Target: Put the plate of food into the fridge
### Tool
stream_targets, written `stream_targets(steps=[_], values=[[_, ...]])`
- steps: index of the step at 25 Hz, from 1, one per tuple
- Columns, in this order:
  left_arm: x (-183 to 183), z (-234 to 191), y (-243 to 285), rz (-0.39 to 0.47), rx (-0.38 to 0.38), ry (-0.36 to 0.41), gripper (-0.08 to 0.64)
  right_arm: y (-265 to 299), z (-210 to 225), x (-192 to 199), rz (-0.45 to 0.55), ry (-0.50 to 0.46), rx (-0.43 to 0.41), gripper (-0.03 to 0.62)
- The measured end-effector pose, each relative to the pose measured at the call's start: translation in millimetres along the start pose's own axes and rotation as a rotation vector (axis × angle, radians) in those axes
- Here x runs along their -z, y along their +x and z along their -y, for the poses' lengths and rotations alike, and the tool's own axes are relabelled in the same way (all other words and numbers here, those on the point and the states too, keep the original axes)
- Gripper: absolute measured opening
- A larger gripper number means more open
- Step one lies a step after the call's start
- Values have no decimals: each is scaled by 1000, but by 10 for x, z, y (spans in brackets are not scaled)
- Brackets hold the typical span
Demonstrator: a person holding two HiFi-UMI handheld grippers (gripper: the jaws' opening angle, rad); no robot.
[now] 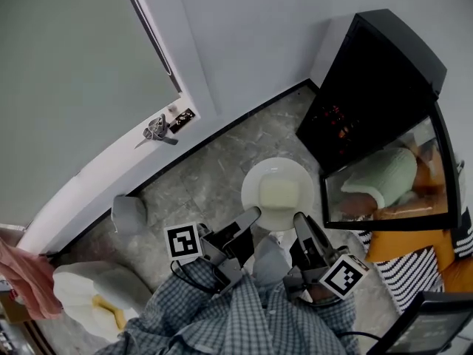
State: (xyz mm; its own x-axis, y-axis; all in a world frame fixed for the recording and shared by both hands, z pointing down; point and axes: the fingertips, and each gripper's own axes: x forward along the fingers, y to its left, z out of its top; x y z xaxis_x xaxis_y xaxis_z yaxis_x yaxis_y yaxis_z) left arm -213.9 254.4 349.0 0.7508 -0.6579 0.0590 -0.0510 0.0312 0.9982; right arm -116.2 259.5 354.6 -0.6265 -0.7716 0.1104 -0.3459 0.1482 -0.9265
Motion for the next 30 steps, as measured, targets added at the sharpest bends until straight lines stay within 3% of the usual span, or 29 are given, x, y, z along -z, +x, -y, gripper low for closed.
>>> stream_targets(steps=[20, 30], values=[[-46, 119, 756, 37, 7, 13, 32, 81, 222, -753, 0, 4, -29, 67], [-18, 86, 1251, 17, 24, 21, 32, 52, 459, -1184, 29, -15, -21, 69]])
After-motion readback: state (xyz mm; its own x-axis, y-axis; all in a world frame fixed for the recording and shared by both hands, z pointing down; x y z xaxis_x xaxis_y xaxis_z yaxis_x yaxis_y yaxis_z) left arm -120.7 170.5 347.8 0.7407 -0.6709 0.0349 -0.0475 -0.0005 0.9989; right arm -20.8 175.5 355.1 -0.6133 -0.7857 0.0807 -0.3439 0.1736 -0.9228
